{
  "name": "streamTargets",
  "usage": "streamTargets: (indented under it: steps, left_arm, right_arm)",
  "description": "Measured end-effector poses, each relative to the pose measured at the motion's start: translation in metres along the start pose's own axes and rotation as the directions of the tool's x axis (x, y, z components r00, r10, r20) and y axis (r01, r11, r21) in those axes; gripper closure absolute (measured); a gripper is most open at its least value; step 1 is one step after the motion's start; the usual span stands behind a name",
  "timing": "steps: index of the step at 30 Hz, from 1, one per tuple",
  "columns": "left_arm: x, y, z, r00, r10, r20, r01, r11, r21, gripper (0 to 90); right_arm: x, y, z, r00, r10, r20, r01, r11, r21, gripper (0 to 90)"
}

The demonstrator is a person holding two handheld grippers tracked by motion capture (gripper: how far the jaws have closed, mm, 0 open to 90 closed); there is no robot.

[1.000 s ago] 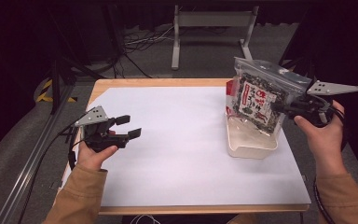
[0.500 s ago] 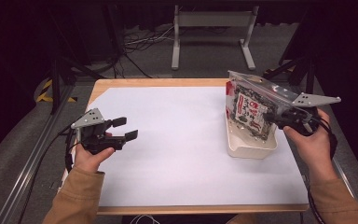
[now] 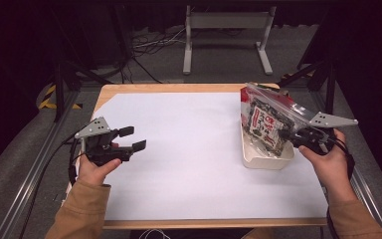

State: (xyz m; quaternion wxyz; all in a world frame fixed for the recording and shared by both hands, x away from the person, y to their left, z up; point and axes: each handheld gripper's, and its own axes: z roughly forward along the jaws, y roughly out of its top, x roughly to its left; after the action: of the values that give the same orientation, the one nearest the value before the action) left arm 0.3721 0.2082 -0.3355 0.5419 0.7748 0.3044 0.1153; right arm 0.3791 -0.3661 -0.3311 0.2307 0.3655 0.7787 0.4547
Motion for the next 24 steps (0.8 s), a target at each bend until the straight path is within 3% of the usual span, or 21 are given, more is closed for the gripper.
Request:
streamTargets:
  steps: [8, 11, 14, 19, 24]
  left_arm:
    - [0.000, -0.002, 0.000, 1.0000, -0.006, 0.002, 0.006, 1.0000, 0.001, 28.8]
    - [0.000, -0.004, -0.002, 1.0000, -0.005, -0.001, 0.005, 1.0000, 0.002, 28.8]
    - [-0.001, -0.007, -0.005, 1.0000, -0.006, -0.007, 0.006, 1.0000, -0.003, 28.8]
    - [-0.006, -0.012, -0.013, 0.9999, 0.000, -0.017, -0.001, 0.9999, -0.017, 28.8]
    - [-0.012, -0.018, -0.020, 0.9998, 0.002, -0.021, -0.003, 0.9996, -0.028, 28.8]
  right_arm:
    - [-0.009, 0.003, -0.004, 0.9988, 0.047, -0.015, -0.048, 0.9986, -0.022, 72.7]
    - [-0.012, 0.003, -0.007, 0.9983, 0.059, -0.006, -0.059, 0.9961, -0.066, 53.6]
    - [-0.013, -0.001, -0.013, 0.9975, 0.071, 0.003, -0.070, 0.9919, -0.106, 43.2]
    - [-0.009, -0.008, -0.026, 0.9970, 0.068, 0.038, -0.063, 0.9914, -0.115, 35.8]
    - [-0.003, -0.017, -0.041, 0.9959, 0.074, 0.053, -0.067, 0.9906, -0.119, 34.0]
